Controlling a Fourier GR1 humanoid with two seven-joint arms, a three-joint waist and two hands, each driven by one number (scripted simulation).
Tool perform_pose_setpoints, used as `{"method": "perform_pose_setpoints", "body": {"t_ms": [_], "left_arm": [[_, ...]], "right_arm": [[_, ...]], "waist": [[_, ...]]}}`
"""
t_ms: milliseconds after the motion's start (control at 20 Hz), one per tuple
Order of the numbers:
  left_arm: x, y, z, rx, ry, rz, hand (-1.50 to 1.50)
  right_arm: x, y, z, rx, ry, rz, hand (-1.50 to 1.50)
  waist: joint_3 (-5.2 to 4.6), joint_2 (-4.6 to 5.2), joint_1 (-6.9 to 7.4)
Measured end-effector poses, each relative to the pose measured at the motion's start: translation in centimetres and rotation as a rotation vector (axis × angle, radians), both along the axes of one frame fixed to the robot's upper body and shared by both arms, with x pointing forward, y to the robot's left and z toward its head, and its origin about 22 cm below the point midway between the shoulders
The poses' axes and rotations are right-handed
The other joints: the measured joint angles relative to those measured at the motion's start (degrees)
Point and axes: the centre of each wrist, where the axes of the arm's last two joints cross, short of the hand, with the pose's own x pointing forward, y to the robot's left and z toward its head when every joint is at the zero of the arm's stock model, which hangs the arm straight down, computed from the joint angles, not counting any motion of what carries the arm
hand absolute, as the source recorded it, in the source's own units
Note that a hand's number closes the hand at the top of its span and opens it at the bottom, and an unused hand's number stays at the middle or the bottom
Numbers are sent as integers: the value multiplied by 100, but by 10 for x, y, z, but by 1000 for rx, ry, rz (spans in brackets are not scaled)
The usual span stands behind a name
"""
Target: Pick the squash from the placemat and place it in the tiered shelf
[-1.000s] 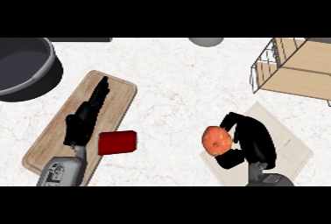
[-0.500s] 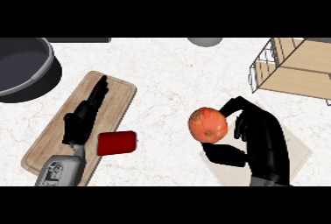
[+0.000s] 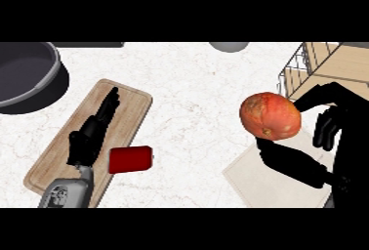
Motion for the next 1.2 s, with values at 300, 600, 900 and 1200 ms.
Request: {"method": "perform_pose_setpoints", "body": {"t_ms": [300, 600, 900, 1200], "left_arm": [[2, -2, -6, -1, 0, 4, 0], [2, -4, -8, -3, 5, -1, 0], [4, -6, -8, -6, -2, -1, 0], [4, -7, -8, -8, 1, -6, 0]], "right_arm": [[7, -9, 36, -53, -120, -96, 150], [25, -34, 69, -72, -163, -163, 150], [52, -57, 87, -104, -159, -253, 150], [67, -85, 108, -131, -177, -304, 150]], "waist": [[-1, 6, -7], [3, 8, -1], [2, 14, 12], [4, 15, 18]]}}
